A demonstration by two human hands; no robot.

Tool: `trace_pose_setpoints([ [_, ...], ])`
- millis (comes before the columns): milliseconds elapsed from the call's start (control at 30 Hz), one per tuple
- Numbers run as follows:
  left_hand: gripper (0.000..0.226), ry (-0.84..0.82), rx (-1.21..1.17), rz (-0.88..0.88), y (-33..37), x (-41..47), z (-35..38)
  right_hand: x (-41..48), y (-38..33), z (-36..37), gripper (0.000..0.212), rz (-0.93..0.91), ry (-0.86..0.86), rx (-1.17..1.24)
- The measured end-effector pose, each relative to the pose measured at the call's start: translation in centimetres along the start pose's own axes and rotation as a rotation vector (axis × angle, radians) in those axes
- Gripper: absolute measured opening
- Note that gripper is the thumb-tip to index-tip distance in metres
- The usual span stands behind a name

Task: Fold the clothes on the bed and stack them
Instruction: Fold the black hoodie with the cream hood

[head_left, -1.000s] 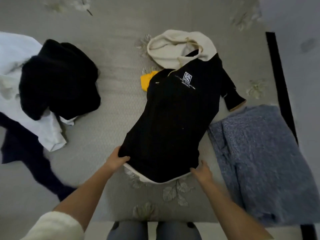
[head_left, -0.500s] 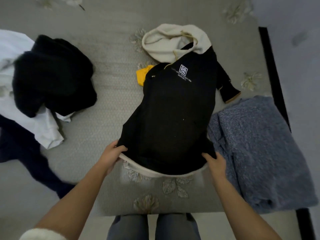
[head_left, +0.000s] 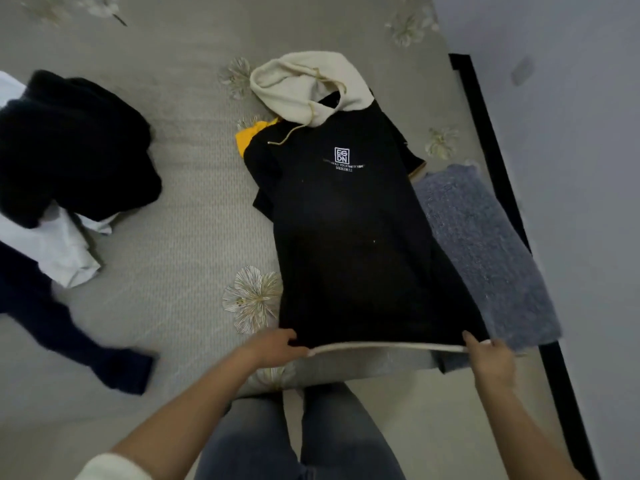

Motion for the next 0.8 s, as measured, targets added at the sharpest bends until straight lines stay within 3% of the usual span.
trace_pose_setpoints([
  [67,0.052,-0.070,0.011,-0.070,-0.9,0.9,2.0,0.5,1.1,1.4,0.049,0.019,0.004,-0.132],
  [133,0.040,0.040,-0.118,-0.101,-1.8,1.6,2.0,-0.7,-1.2,1.9,0.051,-0.083,0.052,-0.196],
  [233,0.020,0.248,-0.266,-0.157,-3.1,2.1,0.0,-3.0,-6.8,3.5,0.054,-0.375,0.025,-0.292],
  [467,0.011,0.577,-0.391,-0.232,-4.8,4.4,-8.0,-6.6,-17.5,11.6,0.050,-0.836,-0.194,-0.360],
  [667,0.030,0.764,-0.587,-0.182,-4.9,10.2,-14.8,-8.0,-26.6,19.8,0.058,-1.154,-0.293,-0.440],
  [700,0.030,0.792,-0.646,-0.168,-4.9,11.2,-15.6,-8.1,-27.9,20.9,0.060,-1.241,-0.279,-0.458],
  [800,0.037,0.802,-0.801,-0.140,-4.6,14.2,-17.1,-8.8,-29.8,24.3,0.055,-1.751,-0.147,-0.634],
])
Point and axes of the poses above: each hand's wrist, its own x-axis towards the middle knuckle, its own z-axis out of the palm, y = z × x, the point moved 4 cm from there along x, towards the middle knuckle
